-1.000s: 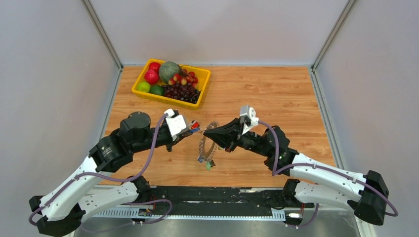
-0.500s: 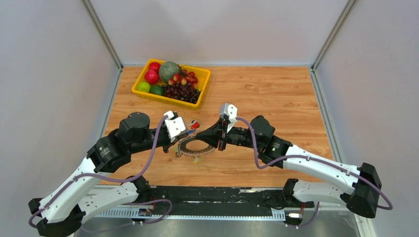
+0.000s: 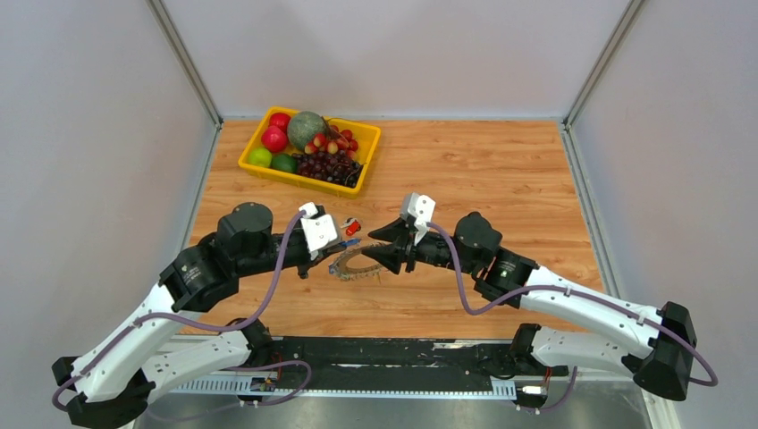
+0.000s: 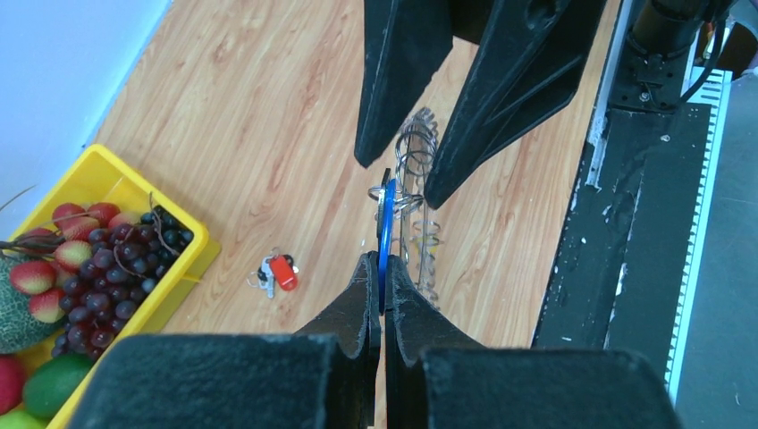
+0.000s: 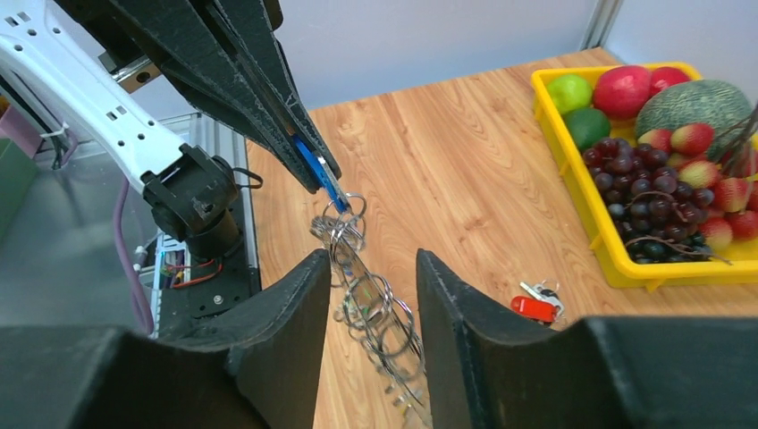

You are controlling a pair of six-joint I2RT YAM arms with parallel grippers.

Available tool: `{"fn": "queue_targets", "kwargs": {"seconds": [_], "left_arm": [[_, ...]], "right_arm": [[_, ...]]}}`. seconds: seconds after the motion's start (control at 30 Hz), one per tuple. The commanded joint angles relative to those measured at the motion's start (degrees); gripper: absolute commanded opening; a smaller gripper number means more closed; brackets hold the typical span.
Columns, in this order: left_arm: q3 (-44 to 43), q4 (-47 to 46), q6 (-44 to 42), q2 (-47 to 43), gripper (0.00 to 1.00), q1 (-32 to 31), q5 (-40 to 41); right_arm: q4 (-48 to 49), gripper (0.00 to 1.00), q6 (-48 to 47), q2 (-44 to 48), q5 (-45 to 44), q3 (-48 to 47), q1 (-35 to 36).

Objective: Remove the keys from the keyring

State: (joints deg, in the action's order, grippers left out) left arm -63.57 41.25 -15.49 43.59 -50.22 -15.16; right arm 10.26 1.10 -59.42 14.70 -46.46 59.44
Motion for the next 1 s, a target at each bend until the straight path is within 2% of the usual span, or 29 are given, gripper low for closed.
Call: {"fn": "queue_targets", "kwargs": {"seconds": [0.0, 0.2, 0.47, 0.7, 0.97], "left_arm": [[-3.42, -4.12, 0.44, -0.37, 0.0, -0.18, -1.34], [-4.94, -2.89, 1.67, 0.68, 0.0, -0.22, 0.22], [-5.25, -3.12, 6.07, 1.69, 0.0, -0.19, 4.69], [-7.22, -0.34, 18.26, 7.13, 0.0, -0.23, 19.69], [-15.41, 10.09, 25.02, 14.82, 0.0, -0.23, 27.47]], "right_arm": [[-0.06, 0.45, -3.53, 3.38, -2.35, 1.18, 0.09], [-0.11, 0.48, -6.62, 7.2, -3.13, 3.61, 0.13], [0.13, 0.5, -13.39, 10.7, 1.23, 7.16, 0.14], [2.53, 0.52, -13.56, 12.66, -0.91, 9.62, 0.11], [8.36, 0.51, -10.24, 12.25, -0.07, 12.19, 0.15]]}}
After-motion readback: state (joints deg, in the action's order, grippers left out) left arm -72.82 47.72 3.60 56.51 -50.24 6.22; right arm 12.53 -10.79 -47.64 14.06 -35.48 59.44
